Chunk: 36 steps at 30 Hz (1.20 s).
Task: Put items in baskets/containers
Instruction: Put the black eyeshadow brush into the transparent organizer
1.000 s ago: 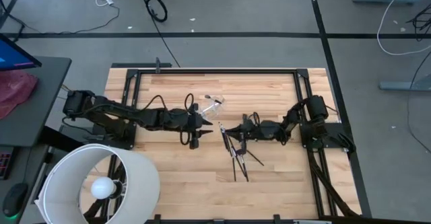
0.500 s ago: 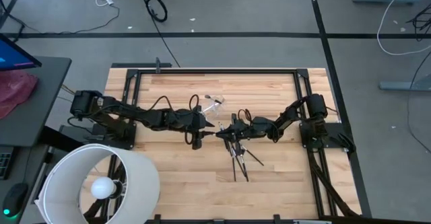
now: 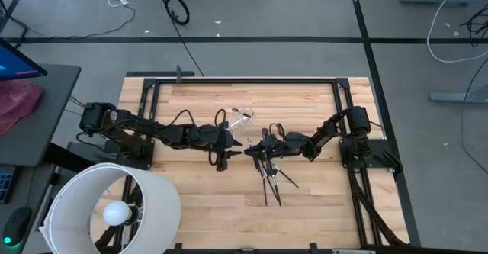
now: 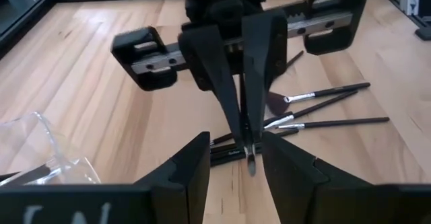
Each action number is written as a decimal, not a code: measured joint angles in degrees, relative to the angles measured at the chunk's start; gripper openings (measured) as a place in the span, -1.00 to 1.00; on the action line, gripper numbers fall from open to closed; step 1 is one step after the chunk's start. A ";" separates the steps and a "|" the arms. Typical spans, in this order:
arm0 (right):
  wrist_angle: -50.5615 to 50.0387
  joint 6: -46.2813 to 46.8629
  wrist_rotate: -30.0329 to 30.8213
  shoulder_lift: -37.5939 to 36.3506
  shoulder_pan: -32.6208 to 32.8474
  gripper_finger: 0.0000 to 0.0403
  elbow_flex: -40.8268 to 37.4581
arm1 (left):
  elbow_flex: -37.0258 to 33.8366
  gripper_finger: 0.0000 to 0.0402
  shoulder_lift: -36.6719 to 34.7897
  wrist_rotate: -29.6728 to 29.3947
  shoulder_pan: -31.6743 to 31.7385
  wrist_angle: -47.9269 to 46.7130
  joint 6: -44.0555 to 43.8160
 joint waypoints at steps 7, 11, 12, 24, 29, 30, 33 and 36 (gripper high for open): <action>1.56 -0.25 0.00 0.00 0.00 -0.93 0.00 | 0.00 -0.32 0.00 0.97 0.04 -0.01 0.00; 1.79 -0.28 -0.01 0.00 0.00 -0.93 0.00 | 0.00 -0.37 0.00 1.01 0.07 -0.02 0.02; 1.79 -0.29 0.00 0.00 0.00 -0.93 0.00 | 0.00 -0.40 0.00 1.01 0.04 -0.02 0.02; 1.96 -1.05 0.26 0.00 0.00 -0.93 0.00 | 0.00 -0.94 0.00 1.19 0.02 -0.08 0.11; 2.00 -2.12 1.80 0.00 0.02 -0.84 0.00 | 0.02 -0.93 0.00 0.99 0.04 -0.07 0.15; 2.00 -2.15 3.01 0.00 0.02 -0.81 0.00 | 0.04 -0.92 0.00 0.88 0.07 -0.05 0.17; 1.65 -2.64 4.95 -0.04 -0.29 -0.68 0.00 | 0.04 -0.92 0.00 0.70 0.11 -0.14 0.20; 1.47 -5.05 4.85 -0.12 -0.76 -0.54 0.00 | 0.04 -0.96 0.00 0.61 0.13 -0.18 0.17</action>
